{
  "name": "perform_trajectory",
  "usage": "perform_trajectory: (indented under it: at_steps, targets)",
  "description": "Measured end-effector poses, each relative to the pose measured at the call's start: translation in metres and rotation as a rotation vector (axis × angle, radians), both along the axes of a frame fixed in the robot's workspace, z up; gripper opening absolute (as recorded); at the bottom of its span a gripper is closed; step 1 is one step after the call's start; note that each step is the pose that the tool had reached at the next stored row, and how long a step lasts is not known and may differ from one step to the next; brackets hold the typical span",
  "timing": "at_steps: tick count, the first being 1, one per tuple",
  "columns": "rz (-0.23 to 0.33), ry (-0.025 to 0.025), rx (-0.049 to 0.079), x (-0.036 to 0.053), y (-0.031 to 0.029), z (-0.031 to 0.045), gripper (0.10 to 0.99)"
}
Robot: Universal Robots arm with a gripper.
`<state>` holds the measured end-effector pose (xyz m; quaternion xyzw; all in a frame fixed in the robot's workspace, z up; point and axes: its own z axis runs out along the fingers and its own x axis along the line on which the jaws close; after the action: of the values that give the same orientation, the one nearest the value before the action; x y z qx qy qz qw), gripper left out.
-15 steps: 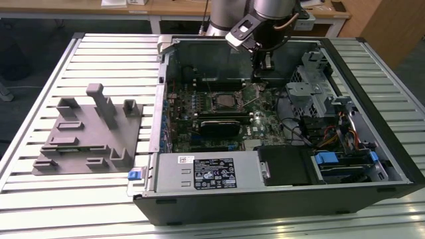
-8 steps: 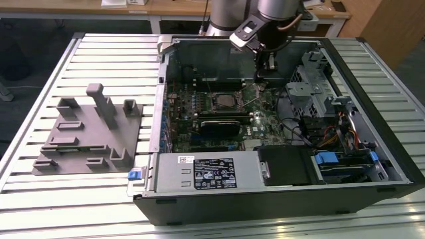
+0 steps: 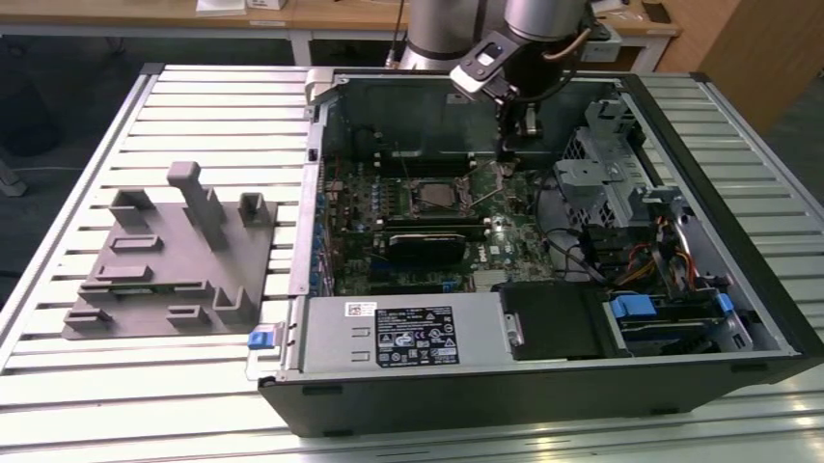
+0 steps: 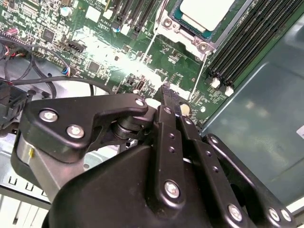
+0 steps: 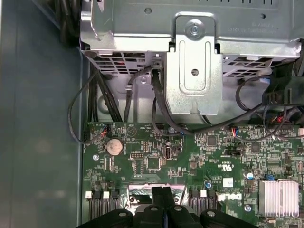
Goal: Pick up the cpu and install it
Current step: 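Close the cpu cover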
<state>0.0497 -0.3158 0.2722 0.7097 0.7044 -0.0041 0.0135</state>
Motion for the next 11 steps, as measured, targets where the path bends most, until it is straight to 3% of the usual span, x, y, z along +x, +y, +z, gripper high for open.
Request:
perform_trajectory:
  at_steps: [11]
  targets:
    - [0.000, 0.0000, -0.001, 0.0024, 0.0002, -0.0009, 0.106]
